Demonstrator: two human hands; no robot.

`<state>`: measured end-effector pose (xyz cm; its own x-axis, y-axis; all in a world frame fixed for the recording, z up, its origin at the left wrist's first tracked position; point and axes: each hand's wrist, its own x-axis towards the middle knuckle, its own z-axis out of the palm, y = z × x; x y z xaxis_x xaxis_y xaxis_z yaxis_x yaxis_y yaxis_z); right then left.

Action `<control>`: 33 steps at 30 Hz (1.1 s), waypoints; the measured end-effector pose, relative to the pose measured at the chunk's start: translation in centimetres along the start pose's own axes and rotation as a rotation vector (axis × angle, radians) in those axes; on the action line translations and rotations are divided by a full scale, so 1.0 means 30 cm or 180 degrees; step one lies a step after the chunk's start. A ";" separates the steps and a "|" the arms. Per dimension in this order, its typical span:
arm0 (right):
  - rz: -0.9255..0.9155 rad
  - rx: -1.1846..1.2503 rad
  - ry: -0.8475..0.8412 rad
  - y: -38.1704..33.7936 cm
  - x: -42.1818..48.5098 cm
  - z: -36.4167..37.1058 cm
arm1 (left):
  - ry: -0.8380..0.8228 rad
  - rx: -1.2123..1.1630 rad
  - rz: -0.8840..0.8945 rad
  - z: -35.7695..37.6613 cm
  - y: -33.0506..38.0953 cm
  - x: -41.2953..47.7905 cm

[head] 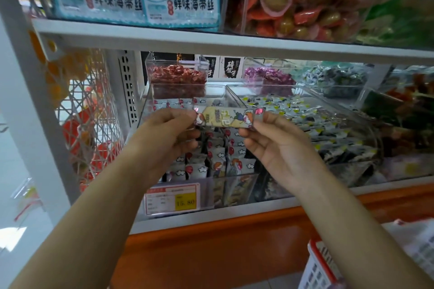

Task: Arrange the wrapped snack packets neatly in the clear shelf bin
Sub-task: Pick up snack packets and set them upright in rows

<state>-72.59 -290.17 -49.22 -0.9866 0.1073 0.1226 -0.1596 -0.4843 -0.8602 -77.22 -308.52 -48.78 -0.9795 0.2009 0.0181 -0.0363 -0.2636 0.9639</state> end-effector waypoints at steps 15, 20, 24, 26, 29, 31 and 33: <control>0.0167 0.0997 0.0313 0.002 0.012 -0.024 | -0.0249 -0.0735 -0.0138 0.018 0.004 -0.012; -0.0113 0.0463 0.0221 0.004 0.015 -0.033 | -0.0395 -0.0782 -0.0326 0.002 0.007 -0.013; -0.0459 -0.0180 0.0276 0.008 0.010 -0.038 | -0.0569 -0.0745 -0.0360 -0.012 0.013 -0.018; -0.0506 -0.0355 0.0291 0.011 0.010 -0.034 | -0.0579 -0.0438 -0.0211 -0.006 0.013 -0.027; -0.0392 -0.0538 0.0249 0.013 0.007 -0.033 | -0.0388 0.0365 0.0296 0.009 0.007 -0.040; -0.0426 -0.0911 0.0338 0.017 0.007 -0.044 | -0.0222 0.1103 0.0704 0.016 0.011 -0.048; -0.0535 -0.1035 0.0380 0.020 0.009 -0.050 | -0.0223 0.1375 0.0903 0.020 0.019 -0.057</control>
<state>-72.90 -289.13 -50.44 -0.9338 0.2713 0.2333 -0.2811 -0.1526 -0.9475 -75.44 -308.43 -48.10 -0.9228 0.2445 0.2978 0.3281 0.0935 0.9400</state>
